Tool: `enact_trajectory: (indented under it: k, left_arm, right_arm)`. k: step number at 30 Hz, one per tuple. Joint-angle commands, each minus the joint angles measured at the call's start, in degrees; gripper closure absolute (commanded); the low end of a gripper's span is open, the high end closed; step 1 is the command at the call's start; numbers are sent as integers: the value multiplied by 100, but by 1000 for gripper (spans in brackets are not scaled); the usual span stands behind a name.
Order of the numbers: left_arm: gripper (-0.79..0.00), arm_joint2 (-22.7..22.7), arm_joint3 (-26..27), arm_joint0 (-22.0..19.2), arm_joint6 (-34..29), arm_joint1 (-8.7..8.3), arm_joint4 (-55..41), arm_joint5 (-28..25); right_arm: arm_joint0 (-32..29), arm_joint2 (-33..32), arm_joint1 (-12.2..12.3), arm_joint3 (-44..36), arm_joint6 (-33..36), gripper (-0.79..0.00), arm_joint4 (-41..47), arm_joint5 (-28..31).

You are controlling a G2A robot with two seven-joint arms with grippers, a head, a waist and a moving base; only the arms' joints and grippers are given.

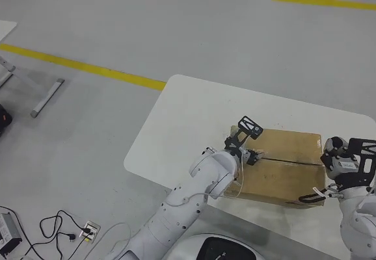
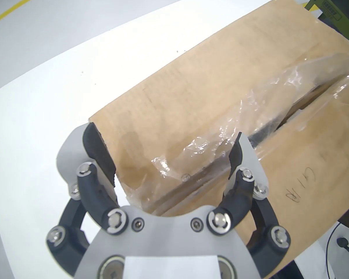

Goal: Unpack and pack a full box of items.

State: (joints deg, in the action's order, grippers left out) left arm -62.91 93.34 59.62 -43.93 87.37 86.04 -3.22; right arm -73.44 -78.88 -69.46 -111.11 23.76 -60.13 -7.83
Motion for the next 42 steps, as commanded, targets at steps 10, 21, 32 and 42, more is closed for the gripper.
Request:
enact_trajectory:
  k: [10,21,32,42]
  left_arm:
    - [-785,-123,605,120,120,-36,-264,-281]
    - [-785,456,-90,-396,94,46,-466,-687]
    - [-80,965,-1350,-1111,250,214,-221,-434]
    - [0,961,-1243,-1037,474,245,-285,-338]
  right_arm:
    - [-155,-501,22,39,-52,-311,272,225]
    - [-600,-1501,78,164,-112,-296,642,142]
    - [-844,-1461,62,185,-184,-317,592,71]
    - [-795,-1232,49,231,-96,-314,611,286]
